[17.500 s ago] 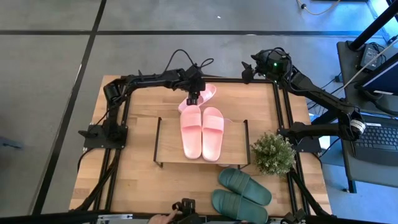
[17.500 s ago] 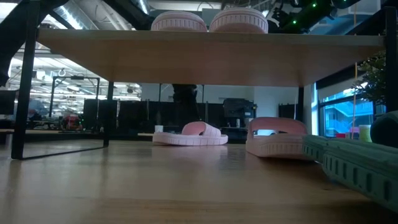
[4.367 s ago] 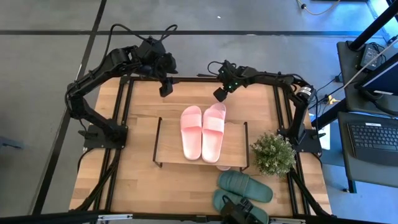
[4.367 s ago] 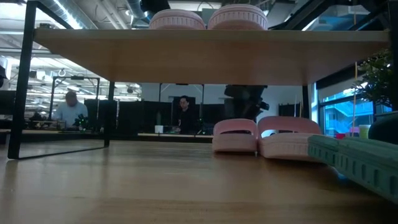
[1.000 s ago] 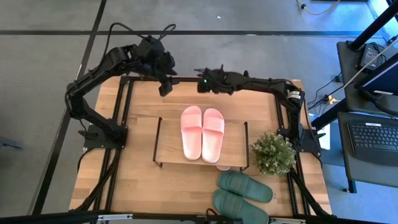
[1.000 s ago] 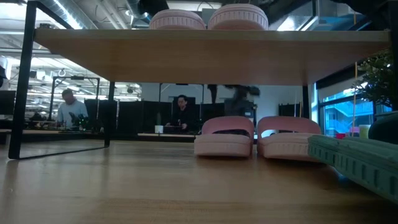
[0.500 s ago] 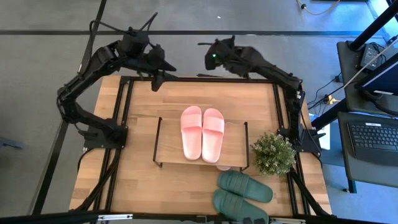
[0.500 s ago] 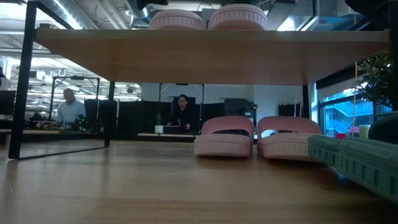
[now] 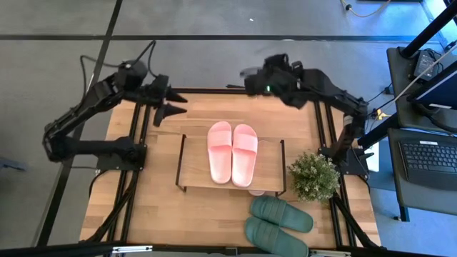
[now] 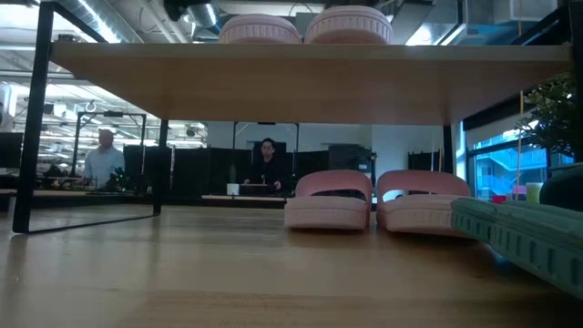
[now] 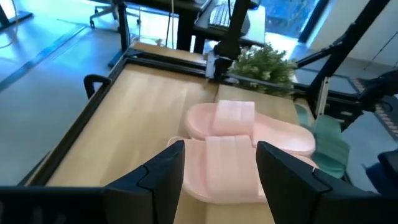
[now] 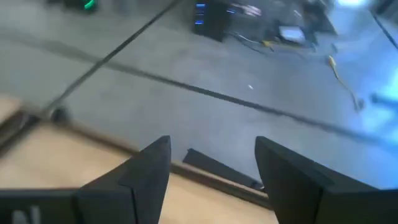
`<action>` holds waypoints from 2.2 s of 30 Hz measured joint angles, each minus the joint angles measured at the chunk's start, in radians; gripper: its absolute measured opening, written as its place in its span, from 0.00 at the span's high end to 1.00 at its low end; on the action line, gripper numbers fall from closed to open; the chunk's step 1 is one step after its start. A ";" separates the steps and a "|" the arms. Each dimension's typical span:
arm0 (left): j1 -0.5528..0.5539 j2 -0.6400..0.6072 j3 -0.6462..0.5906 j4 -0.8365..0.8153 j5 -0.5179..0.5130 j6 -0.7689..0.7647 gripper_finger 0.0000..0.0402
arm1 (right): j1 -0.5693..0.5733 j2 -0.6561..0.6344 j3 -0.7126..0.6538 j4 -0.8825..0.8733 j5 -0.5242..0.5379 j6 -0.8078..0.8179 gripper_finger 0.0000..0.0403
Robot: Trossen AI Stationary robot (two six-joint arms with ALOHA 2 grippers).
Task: Pick and place slides into the shelf
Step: Put the green slipper under the shelf
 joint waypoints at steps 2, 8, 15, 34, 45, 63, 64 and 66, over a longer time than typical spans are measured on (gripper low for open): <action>-0.003 -0.057 -0.051 0.009 -0.001 -0.013 0.53 | 0.056 -0.004 0.000 -0.022 -0.006 -0.106 0.42; -0.012 -0.217 -0.157 0.016 -0.004 -0.055 0.53 | 0.247 -0.004 -0.001 -0.036 -0.116 -0.183 0.42; -0.012 -0.387 -0.269 0.067 0.002 -0.125 0.53 | 0.508 -0.004 -0.001 -0.042 -0.170 -0.090 0.42; -0.023 -0.451 -0.356 0.329 0.188 -0.187 0.53 | 0.847 0.084 -0.002 -0.026 -0.461 0.539 0.42; -0.267 -0.410 -0.355 0.471 0.246 -0.248 0.53 | 0.867 0.137 -0.002 -0.027 -0.457 0.566 0.42; -0.337 -0.391 -0.356 0.451 0.133 -0.241 0.53 | 0.994 0.310 -0.002 -0.129 -0.651 1.325 0.42; -0.337 -0.391 -0.356 0.451 0.125 -0.241 0.53 | 0.994 0.324 -0.002 -0.108 -0.650 1.306 0.42; -0.337 -0.391 -0.356 0.451 0.116 -0.242 0.53 | 0.991 0.354 -0.002 -0.105 -0.672 1.274 0.42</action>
